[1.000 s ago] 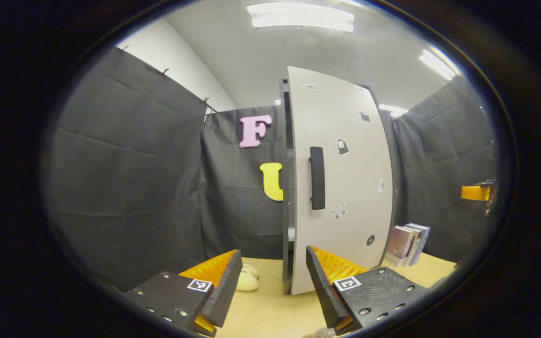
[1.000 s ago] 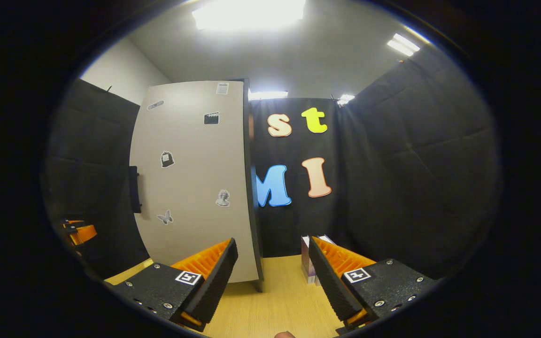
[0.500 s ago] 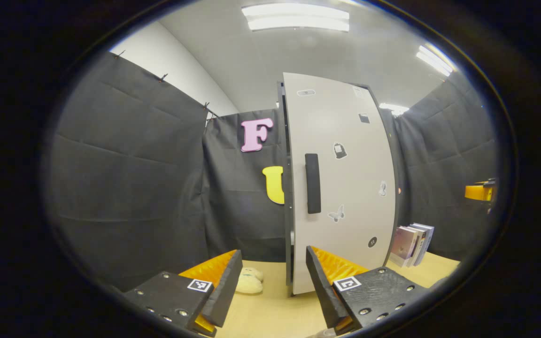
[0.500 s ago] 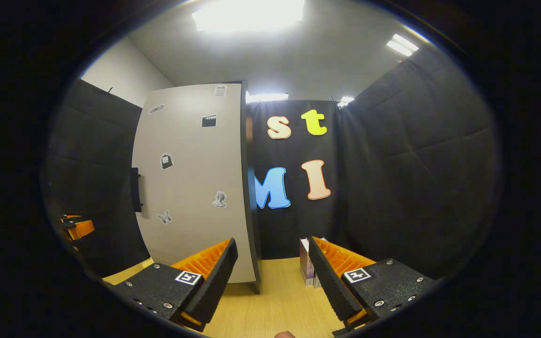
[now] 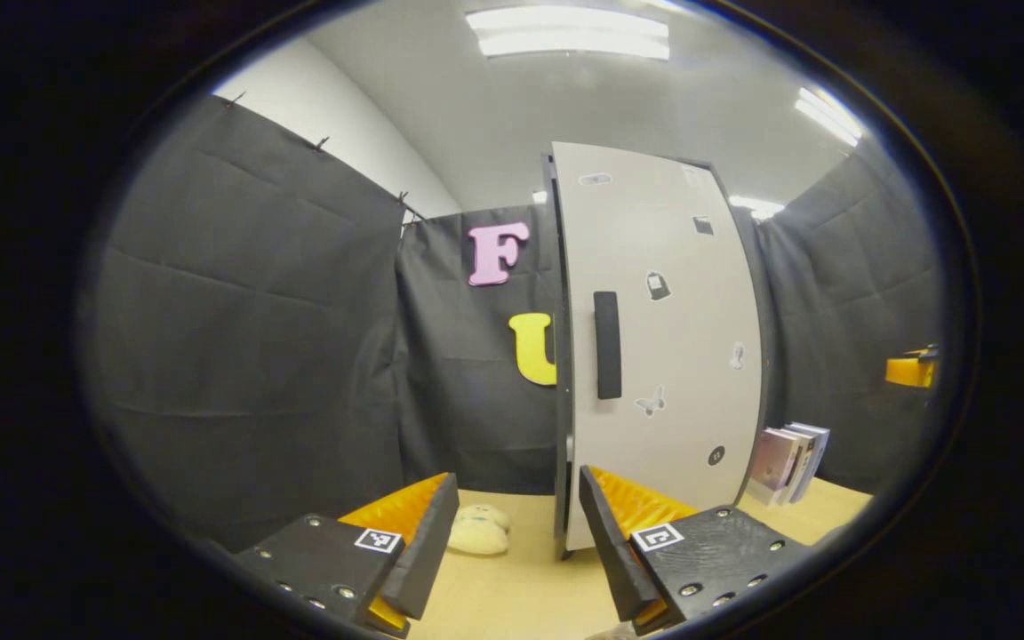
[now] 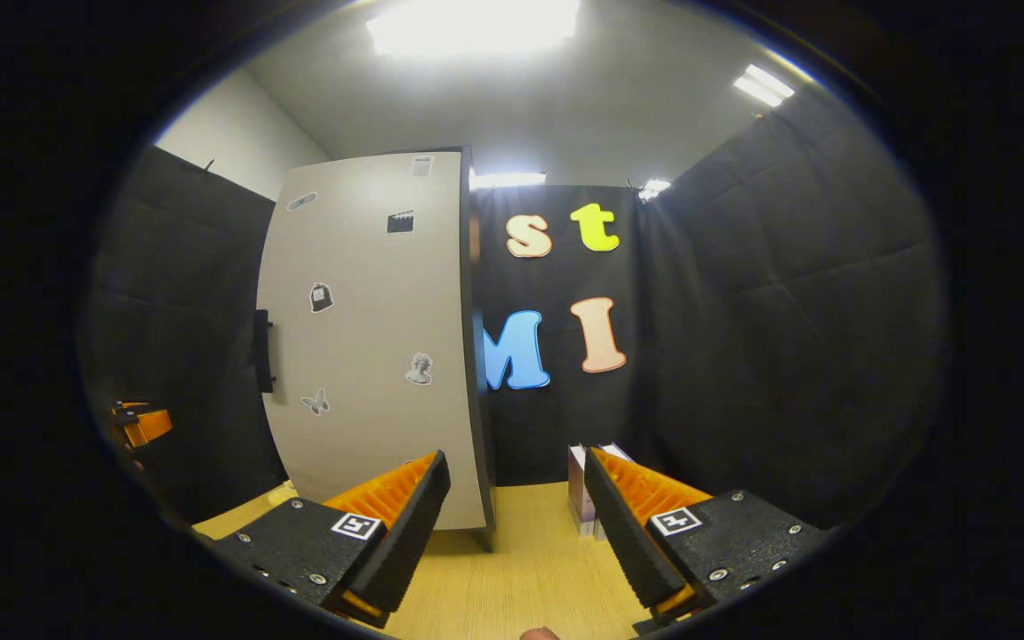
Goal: Open the cabinet door with the right hand, grasp the bottle in the cabinet with the left hand and place it on the coaster, then close the cabinet door with the right hand.
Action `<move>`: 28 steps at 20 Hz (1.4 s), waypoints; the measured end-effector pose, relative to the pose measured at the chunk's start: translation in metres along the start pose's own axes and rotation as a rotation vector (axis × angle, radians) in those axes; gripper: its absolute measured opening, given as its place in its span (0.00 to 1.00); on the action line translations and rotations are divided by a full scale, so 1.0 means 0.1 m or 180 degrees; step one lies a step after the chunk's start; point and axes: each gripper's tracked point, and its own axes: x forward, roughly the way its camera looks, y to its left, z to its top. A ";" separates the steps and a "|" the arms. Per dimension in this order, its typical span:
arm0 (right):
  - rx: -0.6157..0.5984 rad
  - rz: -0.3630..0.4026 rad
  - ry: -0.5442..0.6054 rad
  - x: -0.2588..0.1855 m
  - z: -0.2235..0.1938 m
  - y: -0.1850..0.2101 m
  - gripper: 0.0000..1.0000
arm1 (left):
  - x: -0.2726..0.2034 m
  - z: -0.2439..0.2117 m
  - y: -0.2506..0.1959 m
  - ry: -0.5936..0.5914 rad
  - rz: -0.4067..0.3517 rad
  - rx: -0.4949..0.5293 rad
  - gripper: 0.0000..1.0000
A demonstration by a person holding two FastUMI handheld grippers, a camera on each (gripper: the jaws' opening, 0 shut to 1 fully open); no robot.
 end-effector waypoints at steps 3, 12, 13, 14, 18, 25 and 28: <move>-0.0024 0.0000 -0.0020 0.02 0.02 0.04 0.94 | 0.01 0.00 0.04 0.0000 -0.0001 -0.0002 0.78; 0.0009 -0.0024 -0.0033 0.03 0.02 0.13 0.94 | 0.08 0.01 0.10 -0.0030 -0.0030 0.0030 0.78; 0.0018 -0.0026 -0.0031 0.02 0.02 0.14 0.94 | 0.09 0.02 0.11 -0.0031 -0.0037 0.0020 0.78; 0.0024 -0.0030 -0.0040 0.00 0.03 0.15 0.94 | 0.08 0.03 0.11 -0.0036 -0.0043 0.0016 0.78; 0.0028 -0.0039 -0.0046 0.00 0.01 0.19 0.94 | 0.09 0.07 0.16 -0.0073 -0.0053 0.0058 0.82; 0.0054 -0.0044 -0.0030 -0.01 -0.02 0.24 0.94 | 0.11 0.03 0.19 -0.0061 -0.0068 0.0064 0.78; 0.0052 -0.0044 -0.0026 -0.01 -0.02 0.25 0.94 | 0.12 0.01 0.20 -0.0051 -0.0081 0.0087 0.78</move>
